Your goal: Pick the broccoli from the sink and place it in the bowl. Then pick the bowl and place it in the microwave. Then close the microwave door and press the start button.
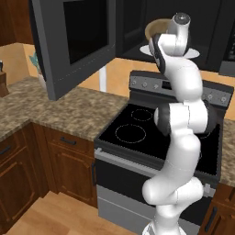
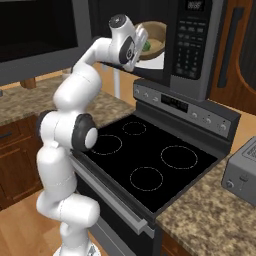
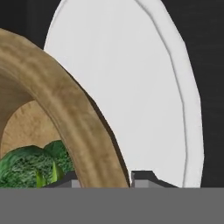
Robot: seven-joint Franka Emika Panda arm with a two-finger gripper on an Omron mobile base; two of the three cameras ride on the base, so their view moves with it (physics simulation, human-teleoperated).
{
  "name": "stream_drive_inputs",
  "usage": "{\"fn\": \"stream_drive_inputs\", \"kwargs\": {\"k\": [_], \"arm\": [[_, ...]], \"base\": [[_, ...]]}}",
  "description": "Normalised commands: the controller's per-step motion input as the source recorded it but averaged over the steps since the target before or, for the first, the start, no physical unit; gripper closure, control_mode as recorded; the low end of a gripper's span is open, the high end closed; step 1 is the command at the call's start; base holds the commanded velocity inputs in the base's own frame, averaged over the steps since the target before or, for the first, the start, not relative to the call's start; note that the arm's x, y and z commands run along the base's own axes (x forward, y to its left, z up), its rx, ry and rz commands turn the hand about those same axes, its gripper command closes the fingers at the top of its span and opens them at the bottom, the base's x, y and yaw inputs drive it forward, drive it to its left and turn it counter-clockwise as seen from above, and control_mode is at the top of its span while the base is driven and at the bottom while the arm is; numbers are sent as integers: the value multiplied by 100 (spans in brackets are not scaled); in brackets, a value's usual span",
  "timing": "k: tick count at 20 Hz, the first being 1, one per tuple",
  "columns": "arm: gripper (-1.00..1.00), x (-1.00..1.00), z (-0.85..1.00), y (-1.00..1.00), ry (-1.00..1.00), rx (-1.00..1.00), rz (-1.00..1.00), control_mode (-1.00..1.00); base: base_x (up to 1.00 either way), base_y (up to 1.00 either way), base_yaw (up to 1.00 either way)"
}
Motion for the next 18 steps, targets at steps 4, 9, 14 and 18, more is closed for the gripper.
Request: {"fn": "stream_drive_inputs", "kwargs": {"k": [4, 9, 14, 18], "arm": [[-100, 26, -29, -2, -2, 0, 0, -100], [-100, 2, -7, 0, -21, 0, 0, -100], [-100, -19, 0, 0, -27, 0, 0, -100], [-100, -95, 18, 0, -3, -1, 2, -100]], "base": [[0, 0, 0], [0, 0, 0], [0, 0, 0], [0, 0, 0]]}}
